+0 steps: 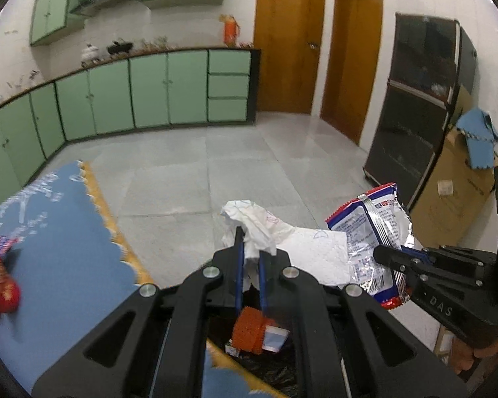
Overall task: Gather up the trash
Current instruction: 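Carry the tissue and snack wrapper to the black bin and release both, then grasp the red plastic bag with the left tool while the right tool grasps the red-gold paper bag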
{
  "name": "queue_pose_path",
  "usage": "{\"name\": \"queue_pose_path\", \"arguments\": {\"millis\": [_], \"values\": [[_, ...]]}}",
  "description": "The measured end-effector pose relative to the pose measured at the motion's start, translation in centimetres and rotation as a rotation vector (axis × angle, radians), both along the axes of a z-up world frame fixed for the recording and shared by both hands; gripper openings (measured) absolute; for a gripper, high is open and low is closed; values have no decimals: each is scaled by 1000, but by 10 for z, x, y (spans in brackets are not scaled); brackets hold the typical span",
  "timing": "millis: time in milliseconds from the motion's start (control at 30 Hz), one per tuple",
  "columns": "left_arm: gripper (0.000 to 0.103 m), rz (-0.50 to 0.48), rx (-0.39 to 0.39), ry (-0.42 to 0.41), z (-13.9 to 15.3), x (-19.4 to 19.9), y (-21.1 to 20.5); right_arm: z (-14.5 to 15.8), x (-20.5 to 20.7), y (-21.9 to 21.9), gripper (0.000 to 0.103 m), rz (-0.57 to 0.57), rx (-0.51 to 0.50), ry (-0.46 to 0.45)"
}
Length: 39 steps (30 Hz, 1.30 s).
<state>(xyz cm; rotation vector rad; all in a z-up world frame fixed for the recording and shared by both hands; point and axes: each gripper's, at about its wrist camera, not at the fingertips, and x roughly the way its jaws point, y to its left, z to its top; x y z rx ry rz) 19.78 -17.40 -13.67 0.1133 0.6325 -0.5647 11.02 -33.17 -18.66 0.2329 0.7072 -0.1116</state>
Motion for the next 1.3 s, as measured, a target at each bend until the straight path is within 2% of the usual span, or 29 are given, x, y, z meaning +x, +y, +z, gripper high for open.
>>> {"name": "queue_pose_path", "arguments": {"millis": [100, 233, 267, 300, 333, 467, 600, 733, 933, 1000, 1033, 1167, 1300], "values": [[9, -29, 25, 17, -13, 7, -16, -11, 1, -9, 5, -20, 9, 24], [20, -34, 24, 26, -18, 11, -22, -17, 6, -14, 14, -25, 5, 30], [22, -30, 20, 26, -18, 11, -20, -17, 7, -18, 17, -26, 4, 32], [27, -25, 15, 27, -17, 12, -19, -18, 10, -18, 26, -27, 2, 35], [29, -19, 11, 28, -17, 11, -18, -18, 11, -18, 31, -34, -1, 36], [39, -11, -2, 36, -15, 13, -12, -20, 16, -22, 32, -49, 4, 34], [40, -11, -6, 29, -11, 10, -7, -15, 16, -22, 34, -58, 4, 28], [42, 17, -25, 17, -2, 6, 6, -6, 14, -20, 43, -58, -1, 6], [52, 109, -38, -45, 21, -4, 49, 21, 11, 0, 65, -22, -14, -74], [56, 151, -40, -63, 28, -9, 68, 31, 12, 14, 76, 1, -17, -103], [59, 180, -41, -74, 32, -12, 81, 35, 13, 21, 82, 10, -17, -114], [68, 300, -25, -106, 44, -22, 131, 48, 19, 50, 95, 67, -4, -151], [75, 443, 10, -126, 49, -32, 187, 56, 31, 90, 97, 146, 14, -170]]}}
